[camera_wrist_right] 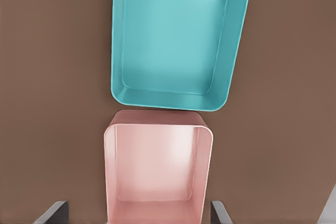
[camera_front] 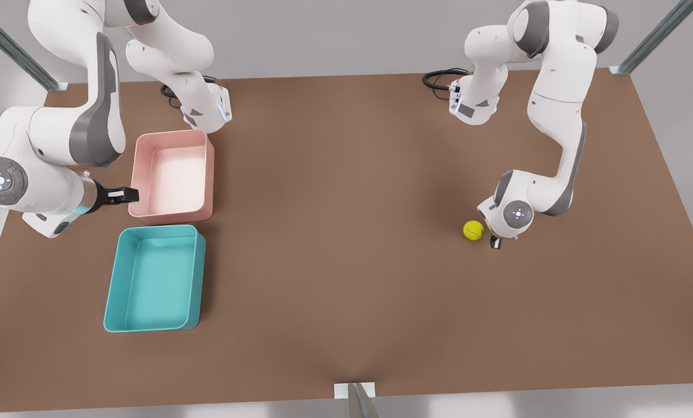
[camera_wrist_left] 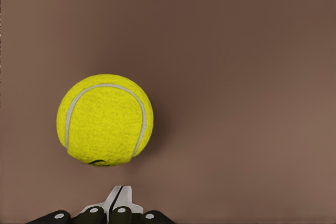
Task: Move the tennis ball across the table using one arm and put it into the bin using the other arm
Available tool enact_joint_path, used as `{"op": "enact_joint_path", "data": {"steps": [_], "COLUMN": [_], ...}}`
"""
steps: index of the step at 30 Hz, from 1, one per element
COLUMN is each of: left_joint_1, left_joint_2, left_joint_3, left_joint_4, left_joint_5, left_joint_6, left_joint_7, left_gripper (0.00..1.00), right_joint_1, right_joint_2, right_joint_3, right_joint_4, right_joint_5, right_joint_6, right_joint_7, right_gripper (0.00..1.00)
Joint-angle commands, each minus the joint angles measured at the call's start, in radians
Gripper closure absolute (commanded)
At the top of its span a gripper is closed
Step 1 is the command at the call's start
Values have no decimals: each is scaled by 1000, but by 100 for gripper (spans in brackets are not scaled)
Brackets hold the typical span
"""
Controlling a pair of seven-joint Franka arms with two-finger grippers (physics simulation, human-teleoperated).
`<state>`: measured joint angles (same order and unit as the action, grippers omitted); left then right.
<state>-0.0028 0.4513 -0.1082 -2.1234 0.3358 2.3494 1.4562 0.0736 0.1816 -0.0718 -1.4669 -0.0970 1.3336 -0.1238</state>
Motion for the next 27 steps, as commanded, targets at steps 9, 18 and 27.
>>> {"op": "enact_joint_path", "data": {"steps": [9,18,27], "left_joint_1": [1,-416,-42], "left_joint_2": [0,-23,-158], "left_joint_3": [2,2,79], "left_joint_4": [-26,160,827], "left_joint_5": [0,-429,-316], "left_joint_6": [10,76,-1081], "left_joint_7": [-162,-896,-1561], "left_gripper": [79,79,0], "right_joint_1": [2,2,3], "right_joint_2": [1,1,4], "right_joint_3": [0,0,0], "right_joint_4": [5,3,3], "right_joint_5": [0,0,3], "right_joint_6": [-1,-1,-1], "right_joint_7": [-8,-8,-8], "right_gripper": [0,0,0]}}
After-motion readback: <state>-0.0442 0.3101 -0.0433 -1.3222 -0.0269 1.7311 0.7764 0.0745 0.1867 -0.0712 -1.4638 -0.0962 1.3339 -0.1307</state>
